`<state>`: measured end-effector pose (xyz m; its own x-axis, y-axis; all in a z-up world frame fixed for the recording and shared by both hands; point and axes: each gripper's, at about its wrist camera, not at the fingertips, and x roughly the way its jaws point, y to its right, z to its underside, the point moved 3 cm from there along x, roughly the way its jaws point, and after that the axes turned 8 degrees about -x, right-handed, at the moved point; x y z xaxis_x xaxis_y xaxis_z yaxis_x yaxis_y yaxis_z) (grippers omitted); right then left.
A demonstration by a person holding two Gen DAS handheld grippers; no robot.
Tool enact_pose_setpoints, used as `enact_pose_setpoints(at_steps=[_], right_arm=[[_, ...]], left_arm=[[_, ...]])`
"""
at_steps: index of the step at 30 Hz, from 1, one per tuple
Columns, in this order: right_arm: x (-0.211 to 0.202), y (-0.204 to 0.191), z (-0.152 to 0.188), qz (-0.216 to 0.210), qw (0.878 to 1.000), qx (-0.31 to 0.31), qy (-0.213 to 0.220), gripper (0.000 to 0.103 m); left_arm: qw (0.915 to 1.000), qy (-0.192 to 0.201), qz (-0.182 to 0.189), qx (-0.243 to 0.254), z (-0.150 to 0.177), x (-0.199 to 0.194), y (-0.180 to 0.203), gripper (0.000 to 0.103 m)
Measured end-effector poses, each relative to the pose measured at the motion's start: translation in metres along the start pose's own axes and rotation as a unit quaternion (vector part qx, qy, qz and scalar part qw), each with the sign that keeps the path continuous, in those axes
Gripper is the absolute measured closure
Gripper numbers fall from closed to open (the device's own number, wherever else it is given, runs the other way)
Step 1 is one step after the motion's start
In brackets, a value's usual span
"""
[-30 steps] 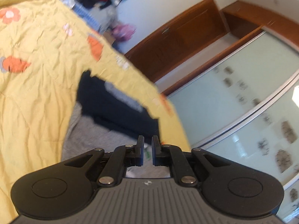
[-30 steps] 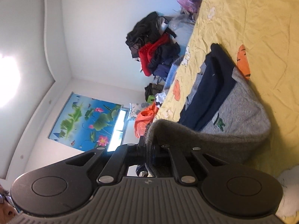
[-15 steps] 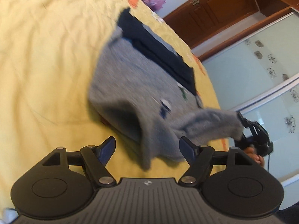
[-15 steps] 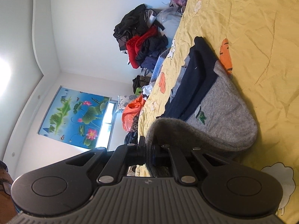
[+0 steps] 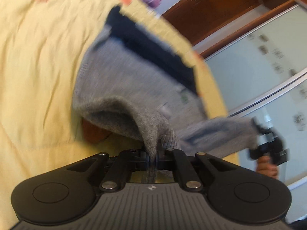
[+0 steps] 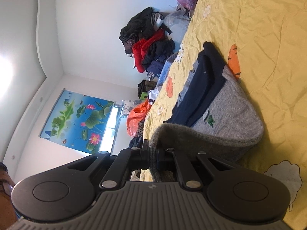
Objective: Fold small clothes
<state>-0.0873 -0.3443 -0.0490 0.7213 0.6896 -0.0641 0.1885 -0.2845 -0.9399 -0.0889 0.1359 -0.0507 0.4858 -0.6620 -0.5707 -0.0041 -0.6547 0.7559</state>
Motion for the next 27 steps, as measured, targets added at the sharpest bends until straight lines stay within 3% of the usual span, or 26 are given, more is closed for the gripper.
enact_pose_setpoints(at_steps=[5, 10, 12, 14, 18, 21, 22, 23, 24, 26, 27], right_arm=[[0.015, -0.007, -0.027, -0.042, 0.999, 0.001, 0.024, 0.087], [0.074, 0.011, -0.090, -0.068, 0.996, 0.011, 0.060, 0.087], [0.103, 0.035, -0.119, -0.044, 0.996, 0.020, 0.072, 0.087], [0.132, 0.071, -0.143, 0.001, 0.996, 0.050, 0.077, 0.087], [0.171, 0.136, -0.158, 0.056, 0.987, 0.141, 0.061, 0.081], [0.187, 0.140, -0.163, 0.045, 0.988, 0.136, 0.053, 0.066], [0.191, 0.138, -0.167, 0.043, 0.989, 0.134, 0.054, 0.059], [0.193, 0.137, -0.173, 0.040, 0.988, 0.136, 0.062, 0.042], [0.193, 0.137, -0.179, 0.039, 0.986, 0.140, 0.077, 0.023], [0.192, 0.134, -0.191, 0.036, 0.984, 0.141, 0.104, 0.018], [0.192, 0.131, -0.197, 0.028, 0.984, 0.135, 0.109, 0.018]], left_arm=[[0.9963, 0.047, 0.070, -0.016, -0.077, -0.013, 0.023, 0.098], [0.9932, 0.079, 0.084, -0.003, -0.178, 0.042, 0.036, 0.098], [0.9946, 0.087, 0.053, -0.016, -0.213, 0.077, 0.023, 0.098], [0.9945, 0.065, 0.038, -0.072, -0.237, 0.114, 0.000, 0.098], [0.9909, 0.048, 0.052, -0.115, -0.251, 0.144, -0.011, 0.097], [0.9910, 0.056, 0.076, -0.095, -0.266, 0.146, -0.002, 0.093], [0.9914, 0.059, 0.076, -0.089, -0.275, 0.147, 0.002, 0.090], [0.9913, 0.063, 0.072, -0.091, -0.283, 0.149, 0.003, 0.072], [0.9904, 0.068, 0.060, -0.104, -0.290, 0.150, 0.000, 0.046], [0.9842, 0.112, 0.045, -0.129, -0.300, 0.144, -0.006, 0.033], [0.9826, 0.128, 0.040, -0.128, -0.303, 0.141, -0.008, 0.033]])
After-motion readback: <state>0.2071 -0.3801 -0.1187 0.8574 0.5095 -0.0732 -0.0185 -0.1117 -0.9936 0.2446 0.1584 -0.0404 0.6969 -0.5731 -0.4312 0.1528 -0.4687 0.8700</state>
